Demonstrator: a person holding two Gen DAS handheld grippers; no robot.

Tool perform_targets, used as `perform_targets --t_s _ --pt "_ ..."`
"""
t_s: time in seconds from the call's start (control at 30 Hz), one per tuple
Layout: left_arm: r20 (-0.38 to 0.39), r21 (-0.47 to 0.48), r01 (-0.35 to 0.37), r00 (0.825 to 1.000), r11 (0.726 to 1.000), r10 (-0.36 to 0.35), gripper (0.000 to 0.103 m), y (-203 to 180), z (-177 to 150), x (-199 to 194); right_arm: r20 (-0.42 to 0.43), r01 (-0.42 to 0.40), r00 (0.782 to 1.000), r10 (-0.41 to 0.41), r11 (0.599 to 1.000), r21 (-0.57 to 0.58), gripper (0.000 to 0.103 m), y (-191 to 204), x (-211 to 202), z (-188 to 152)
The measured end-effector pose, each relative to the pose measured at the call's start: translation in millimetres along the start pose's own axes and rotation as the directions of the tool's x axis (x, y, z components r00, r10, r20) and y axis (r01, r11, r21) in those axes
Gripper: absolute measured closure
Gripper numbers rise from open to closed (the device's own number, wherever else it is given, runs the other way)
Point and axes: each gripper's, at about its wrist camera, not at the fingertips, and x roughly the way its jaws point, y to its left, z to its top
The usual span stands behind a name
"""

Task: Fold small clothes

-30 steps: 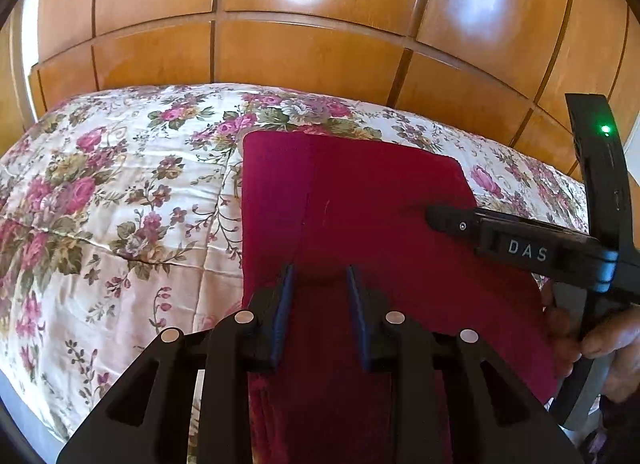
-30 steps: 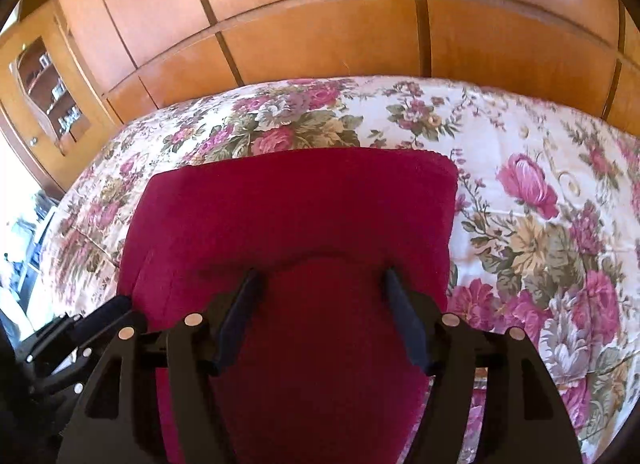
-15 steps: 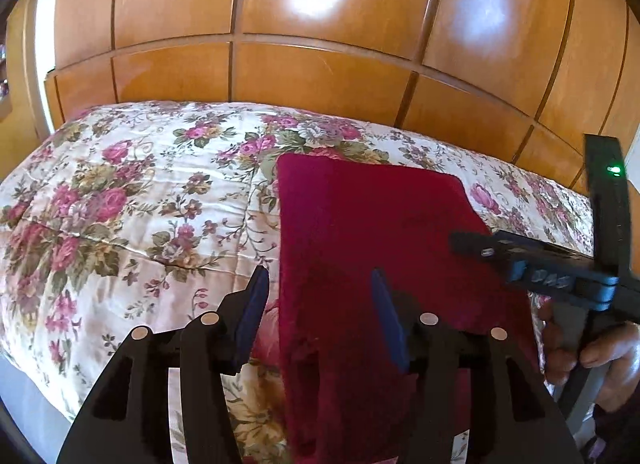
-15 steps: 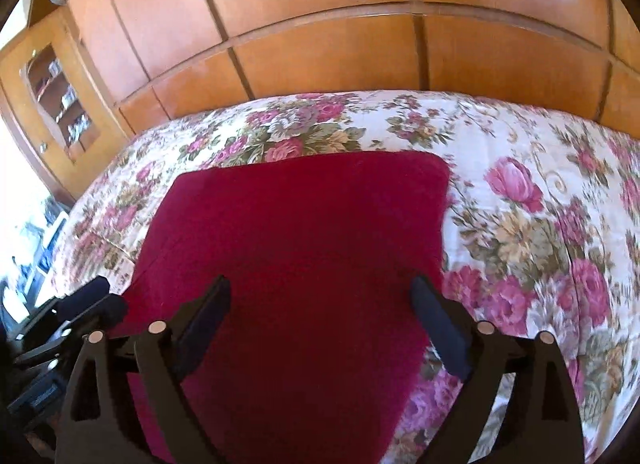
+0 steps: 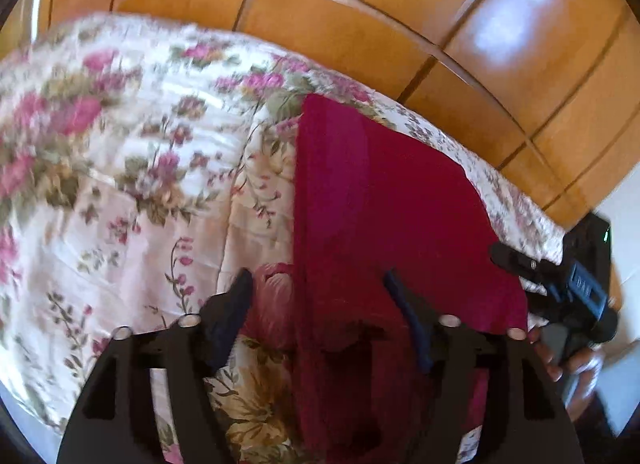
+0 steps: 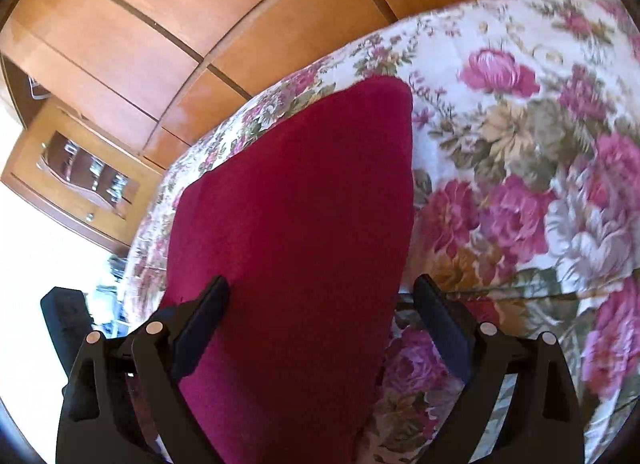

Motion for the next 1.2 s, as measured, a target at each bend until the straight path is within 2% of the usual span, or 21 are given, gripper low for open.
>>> perform_targets --t_s 0.1,0.23,0.3,0.33,0.5,0.63,0.73,0.83,0.9,1.07,1.2 --pt "-0.019 -0.043 0.077 0.997 0.996 -0.078 0.031 12 0 7 -0.018 -0.045 0.999 0.045 0.999 0.026 0.015 -4 3 -2" --pt "-0.034 -0.112 0.182 0.982 0.977 -0.187 0.032 27 -3 14 -0.063 -0.123 0.990 0.125 0.992 0.040 0.022 -5 8 -6" --pt "-0.034 -0.116 0.237 0.970 0.965 -0.242 0.049 27 -3 16 -0.076 -0.129 0.988 0.131 0.991 0.029 0.029 -3 13 -6" --pt "-0.038 -0.116 0.260 0.963 0.959 -0.266 0.052 25 -3 16 -0.079 -0.131 0.988 0.133 0.991 0.023 0.031 -2 15 -5" --pt "-0.036 -0.088 0.301 0.952 0.950 -0.305 0.062 16 -5 19 -0.060 -0.126 0.990 0.124 0.992 -0.016 0.054 9 9 -9" --pt "-0.022 -0.102 0.343 0.938 0.934 -0.347 0.066 8 -4 14 -0.014 -0.110 0.994 0.109 0.991 -0.073 0.059 23 -10 -14" --pt "-0.034 -0.045 0.380 0.924 0.924 -0.381 0.068 -18 1 12 0.036 -0.110 0.993 0.114 0.988 -0.107 0.060 30 -35 -16" --pt "-0.083 0.032 0.398 0.915 0.917 -0.394 0.068 -61 7 24 0.097 -0.079 0.991 0.093 0.987 -0.139 0.060 27 -65 -17" --pt "-0.123 0.065 0.415 0.906 0.908 -0.405 0.068 -90 11 41 0.153 -0.044 0.986 0.064 0.990 -0.130 0.060 14 -90 -16" --pt "-0.233 0.153 0.487 0.863 0.860 -0.448 0.068 -184 22 90 0.261 0.037 0.965 -0.023 0.998 -0.049 0.060 -37 -149 -9" --pt "-0.302 0.228 0.525 0.839 0.820 -0.453 0.069 -254 28 125 0.329 0.112 0.938 -0.107 0.994 0.003 0.060 -78 -198 5"
